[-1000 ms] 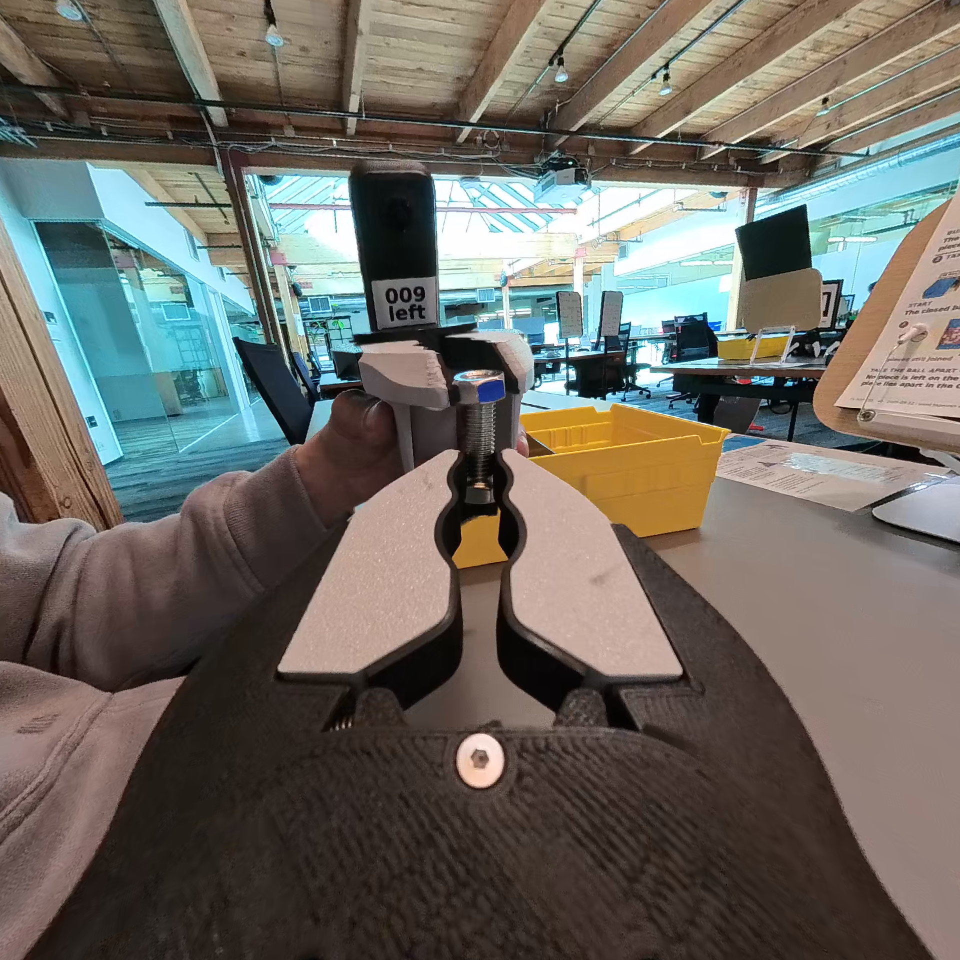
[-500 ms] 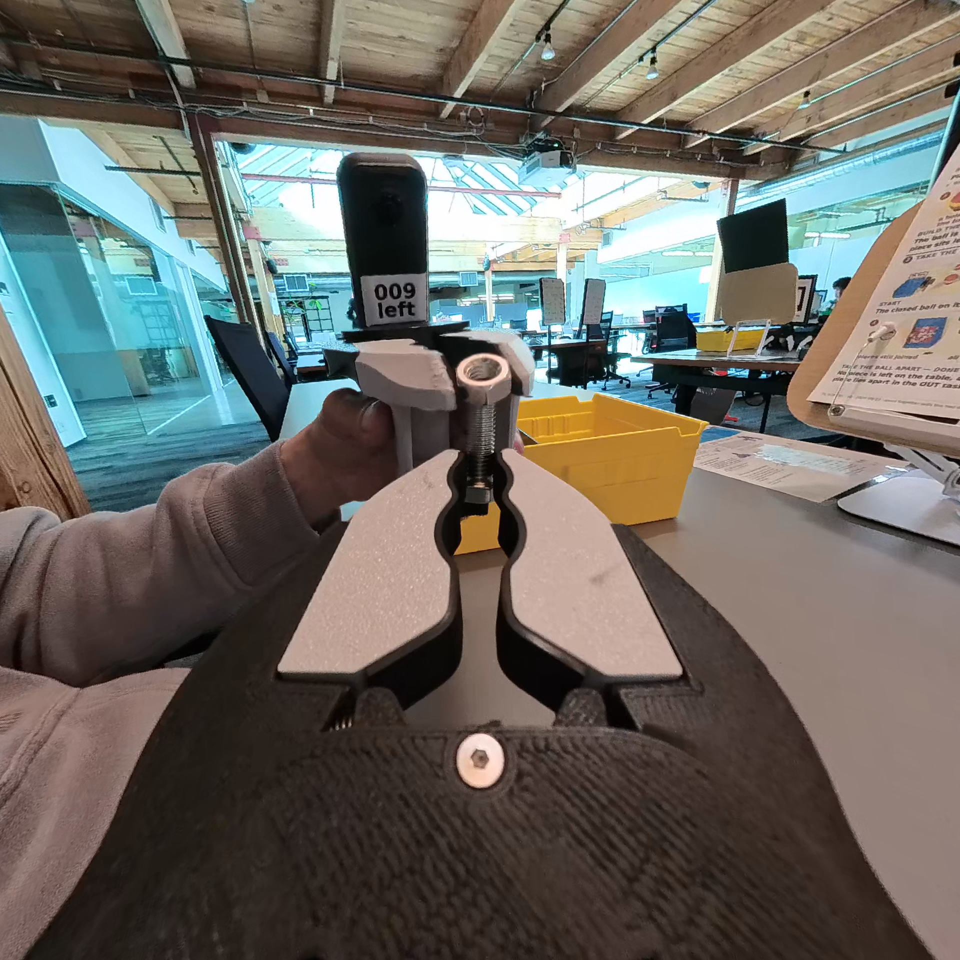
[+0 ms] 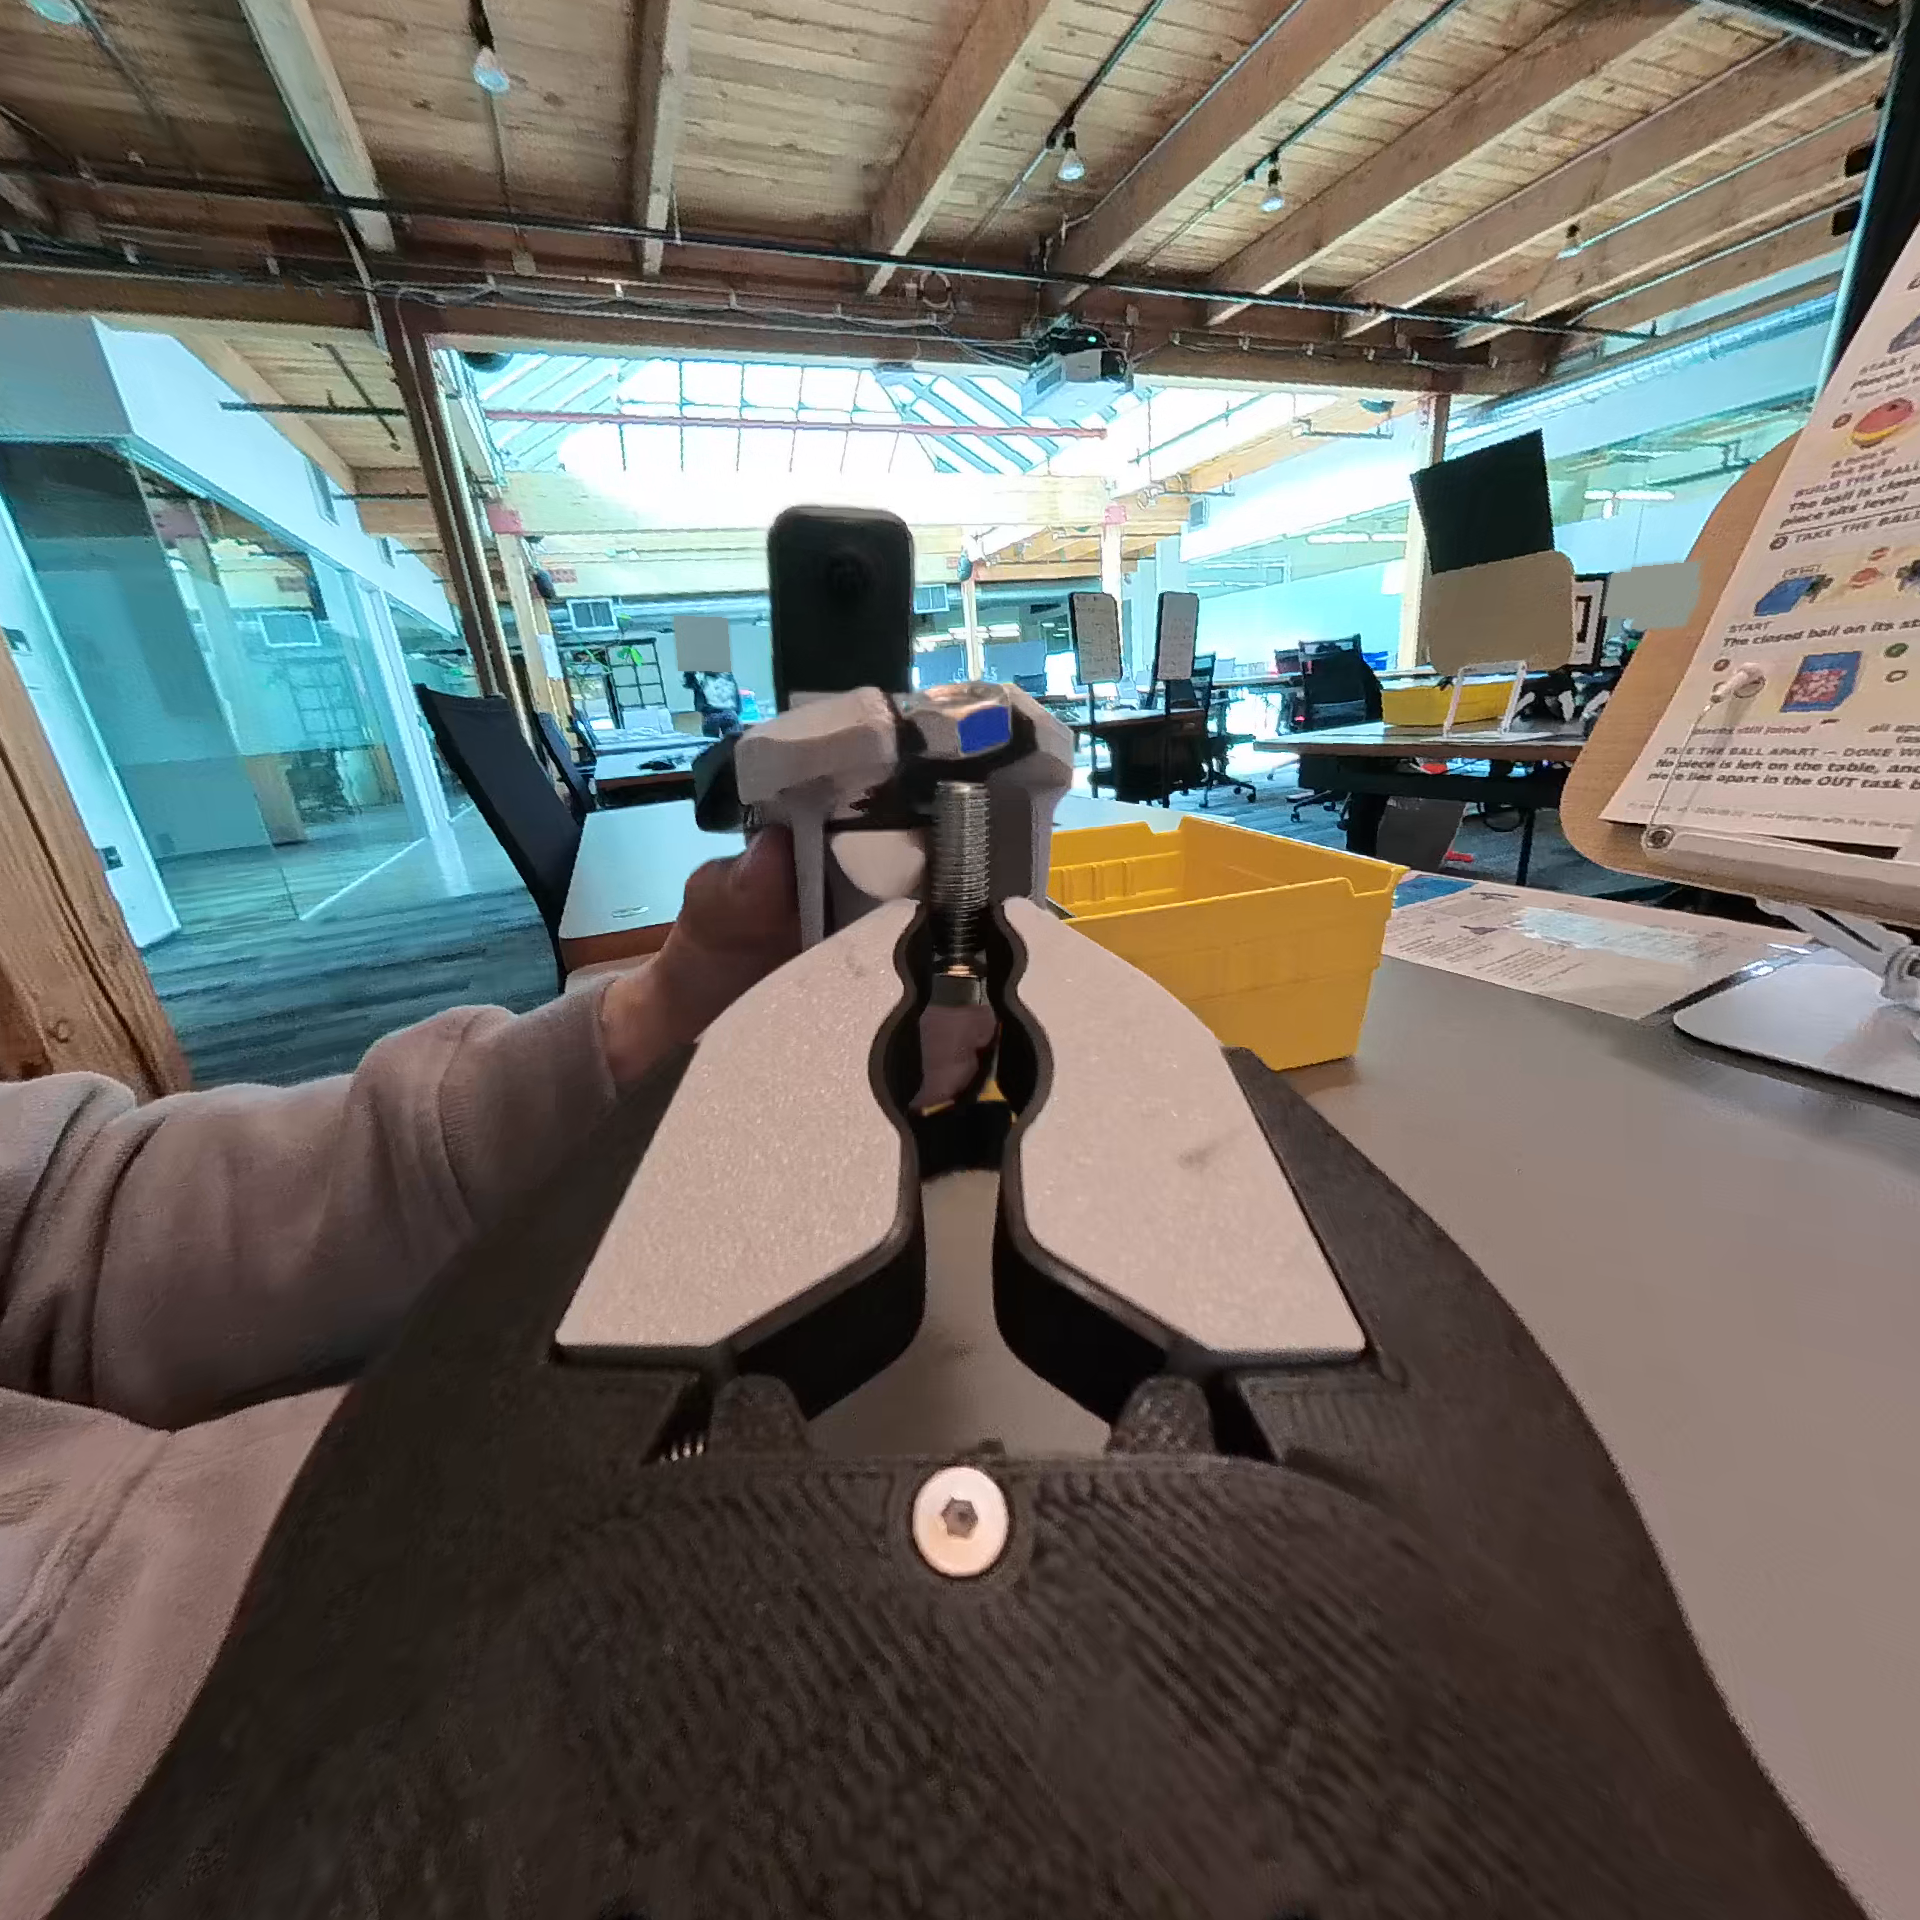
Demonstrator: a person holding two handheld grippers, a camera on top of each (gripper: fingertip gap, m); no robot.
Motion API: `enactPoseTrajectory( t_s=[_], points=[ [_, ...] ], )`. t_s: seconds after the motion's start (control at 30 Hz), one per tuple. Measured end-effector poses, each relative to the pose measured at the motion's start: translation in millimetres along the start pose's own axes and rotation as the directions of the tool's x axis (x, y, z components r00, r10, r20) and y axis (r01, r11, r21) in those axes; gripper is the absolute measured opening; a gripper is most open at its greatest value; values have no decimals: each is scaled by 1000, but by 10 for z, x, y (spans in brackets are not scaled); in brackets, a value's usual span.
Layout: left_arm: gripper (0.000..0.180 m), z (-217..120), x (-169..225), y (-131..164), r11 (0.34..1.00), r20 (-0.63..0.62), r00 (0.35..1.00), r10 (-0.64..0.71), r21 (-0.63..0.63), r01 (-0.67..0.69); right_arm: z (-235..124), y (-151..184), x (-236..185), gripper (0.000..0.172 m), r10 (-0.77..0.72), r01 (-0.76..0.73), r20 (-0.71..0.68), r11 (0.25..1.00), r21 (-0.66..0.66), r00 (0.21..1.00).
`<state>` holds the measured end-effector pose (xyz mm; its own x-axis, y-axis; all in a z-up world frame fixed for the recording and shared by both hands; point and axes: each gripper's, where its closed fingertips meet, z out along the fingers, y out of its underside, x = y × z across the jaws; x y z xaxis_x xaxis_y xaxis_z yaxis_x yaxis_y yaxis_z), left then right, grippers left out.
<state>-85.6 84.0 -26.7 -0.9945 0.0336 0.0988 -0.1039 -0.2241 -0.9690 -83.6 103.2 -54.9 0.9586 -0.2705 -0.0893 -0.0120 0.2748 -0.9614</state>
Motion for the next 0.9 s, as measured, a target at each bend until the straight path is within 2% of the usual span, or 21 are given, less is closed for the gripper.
enactPoseTrajectory(
  t_s=[0.2,0.43,0.9],
  points=[
    [17,58,17,12,995,-50,997,-61,78,65,-18,-90,-1,9,30,-31,6,998,55,1000],
    [17,90,20,-20,964,-117,983,-143,207,165,-31,-127,11,9,-9,10,-19,997,83,1000],
    [17,78,-58,27,959,-93,981,-171,211,187,-33,-71,74,9,19,-18,-31,999,43,999]
  ],
)
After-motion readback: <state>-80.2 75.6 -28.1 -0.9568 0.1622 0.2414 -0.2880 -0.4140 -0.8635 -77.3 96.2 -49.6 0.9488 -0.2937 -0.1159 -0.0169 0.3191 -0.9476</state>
